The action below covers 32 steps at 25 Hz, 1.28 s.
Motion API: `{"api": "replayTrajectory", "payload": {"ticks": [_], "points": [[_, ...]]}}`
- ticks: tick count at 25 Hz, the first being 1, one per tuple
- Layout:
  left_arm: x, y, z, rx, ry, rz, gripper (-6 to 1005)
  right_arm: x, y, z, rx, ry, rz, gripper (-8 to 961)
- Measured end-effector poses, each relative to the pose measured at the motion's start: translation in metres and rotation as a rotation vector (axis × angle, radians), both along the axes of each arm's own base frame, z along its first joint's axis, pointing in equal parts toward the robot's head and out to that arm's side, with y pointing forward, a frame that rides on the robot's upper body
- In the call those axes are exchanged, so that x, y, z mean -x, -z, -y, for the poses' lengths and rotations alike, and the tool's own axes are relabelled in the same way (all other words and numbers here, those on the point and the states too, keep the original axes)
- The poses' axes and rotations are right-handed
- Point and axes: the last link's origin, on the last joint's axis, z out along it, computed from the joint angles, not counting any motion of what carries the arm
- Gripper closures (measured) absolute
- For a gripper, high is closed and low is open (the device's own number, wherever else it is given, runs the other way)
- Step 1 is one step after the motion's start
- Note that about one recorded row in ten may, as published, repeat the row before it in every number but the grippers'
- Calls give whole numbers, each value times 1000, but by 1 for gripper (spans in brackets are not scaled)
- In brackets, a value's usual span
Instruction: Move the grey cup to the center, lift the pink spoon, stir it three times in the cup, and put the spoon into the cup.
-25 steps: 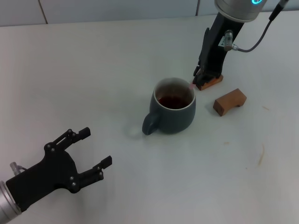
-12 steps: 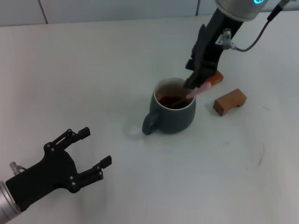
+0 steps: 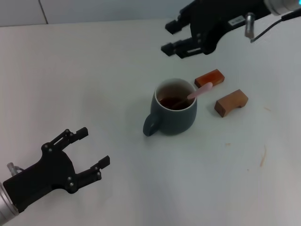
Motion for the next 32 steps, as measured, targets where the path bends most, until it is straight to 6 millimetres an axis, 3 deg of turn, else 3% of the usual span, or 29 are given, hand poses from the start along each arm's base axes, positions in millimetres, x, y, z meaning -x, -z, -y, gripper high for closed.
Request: {"api": "replayTrajectory", "payload": {"ticks": [5, 7, 9, 11, 12, 13, 15, 17, 18, 23, 27, 32], "points": [[0, -1, -1, -2, 0, -3, 137, -40, -17, 21, -55, -53, -348, 441], [0, -1, -1, -2, 0, -5, 137, -72, -27, 34, -109, -70, -571, 433], [1, -1, -1, -1, -1, -7, 137, -82, -29, 39, -126, -74, -621, 425], [1, -1, -2, -2, -1, -7, 137, -106, -28, 49, -148, -78, -698, 417], [0, 0, -2, -1, 0, -5, 137, -130, -24, 58, -163, -61, -748, 413], [0, 0, -2, -1, 0, -5, 137, -130, -24, 58, -163, -61, -748, 410], [0, 0, -2, -1, 0, -5, 137, -151, -18, 65, -203, -37, -792, 402], [0, 0, -2, -2, -1, -5, 137, -188, -8, 81, -343, -9, -856, 394], [0, 0, -2, -2, -1, -5, 137, -188, -8, 81, -343, -9, -856, 390], [0, 1, 0, 3, -2, -4, 137, -236, 12, 115, -500, 67, -797, 267], [1, 1, 3, 11, 2, -3, 137, -251, 22, 124, -463, 149, -736, 183], [-1, 2, 5, 15, 7, 5, 137, -270, 44, 132, -383, 249, -610, 183]]}}
